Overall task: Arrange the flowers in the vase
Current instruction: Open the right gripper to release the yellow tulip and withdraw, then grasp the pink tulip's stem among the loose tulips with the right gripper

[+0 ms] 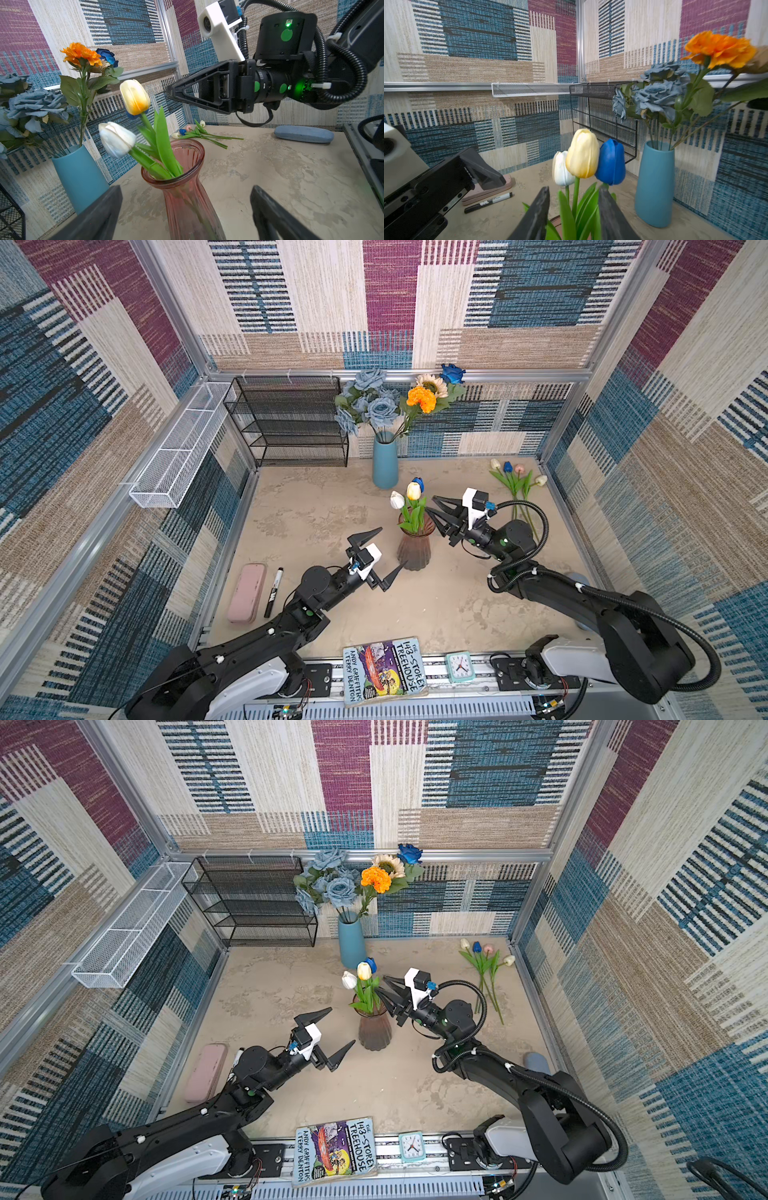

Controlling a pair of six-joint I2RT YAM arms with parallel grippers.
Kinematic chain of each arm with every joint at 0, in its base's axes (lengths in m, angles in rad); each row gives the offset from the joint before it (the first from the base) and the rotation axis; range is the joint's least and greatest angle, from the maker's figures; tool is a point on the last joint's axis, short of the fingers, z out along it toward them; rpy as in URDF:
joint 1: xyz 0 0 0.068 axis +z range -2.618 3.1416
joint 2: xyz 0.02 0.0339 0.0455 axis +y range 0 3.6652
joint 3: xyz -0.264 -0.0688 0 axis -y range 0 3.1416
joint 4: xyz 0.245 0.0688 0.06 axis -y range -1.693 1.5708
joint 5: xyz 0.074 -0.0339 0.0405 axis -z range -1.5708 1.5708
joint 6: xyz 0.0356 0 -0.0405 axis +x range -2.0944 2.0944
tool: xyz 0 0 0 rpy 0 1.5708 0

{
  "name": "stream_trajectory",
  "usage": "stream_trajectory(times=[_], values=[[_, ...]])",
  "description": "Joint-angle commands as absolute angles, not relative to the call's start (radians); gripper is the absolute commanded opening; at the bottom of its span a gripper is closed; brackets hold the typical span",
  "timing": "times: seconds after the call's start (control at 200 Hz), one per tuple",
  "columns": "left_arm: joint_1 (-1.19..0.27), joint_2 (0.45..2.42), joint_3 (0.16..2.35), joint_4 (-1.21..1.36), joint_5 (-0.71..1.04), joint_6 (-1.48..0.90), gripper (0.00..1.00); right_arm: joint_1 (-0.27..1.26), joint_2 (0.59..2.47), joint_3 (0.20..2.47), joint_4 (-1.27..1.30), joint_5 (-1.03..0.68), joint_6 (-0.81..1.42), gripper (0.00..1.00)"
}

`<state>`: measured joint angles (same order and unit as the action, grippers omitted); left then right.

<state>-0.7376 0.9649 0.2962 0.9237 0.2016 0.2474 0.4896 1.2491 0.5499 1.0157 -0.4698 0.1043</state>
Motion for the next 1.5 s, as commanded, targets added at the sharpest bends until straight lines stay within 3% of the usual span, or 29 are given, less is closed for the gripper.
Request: stream_trajectory(times=[0.0,0.195,0.275,0.446,0.801,0.987,1.082,1.222,1.497], values=[[-0.733,0.915,0.320,0.830,0.233,0.295,0.99,0.489,1.163,0.521,0.994,-0.343,0.048,0.45],[-0.729,0.779,0.355,0.656,0.299,0.364,0.99,0.481,1.021,0.516,0.900,-0.095,-0.013,0.55],[-0.731,0.711,0.408,0.441,0.311,0.408,0.99,0.444,1.021,0.578,0.789,-0.018,0.002,0.57],[-0.731,0.646,0.455,0.227,0.355,0.448,0.99,0.270,1.106,0.740,0.525,-0.031,0.141,0.58],[-0.733,0.813,0.419,0.246,0.477,0.336,0.99,0.003,1.438,1.025,0.125,-0.079,0.202,0.53],[-0.735,0.878,0.414,0.283,0.465,0.339,0.99,-0.075,1.765,1.308,-0.205,-0.101,0.096,0.49],[-0.735,0.892,0.392,0.354,0.463,0.330,0.99,-0.109,1.928,1.445,-0.347,-0.061,0.087,0.43],[-0.735,0.915,0.399,0.370,0.452,0.332,0.99,-0.142,1.999,1.480,-0.353,0.017,0.050,0.38],[-0.735,0.952,0.387,0.418,0.431,0.334,0.99,-0.239,2.104,1.583,-0.415,-0.018,0.012,0.31]])
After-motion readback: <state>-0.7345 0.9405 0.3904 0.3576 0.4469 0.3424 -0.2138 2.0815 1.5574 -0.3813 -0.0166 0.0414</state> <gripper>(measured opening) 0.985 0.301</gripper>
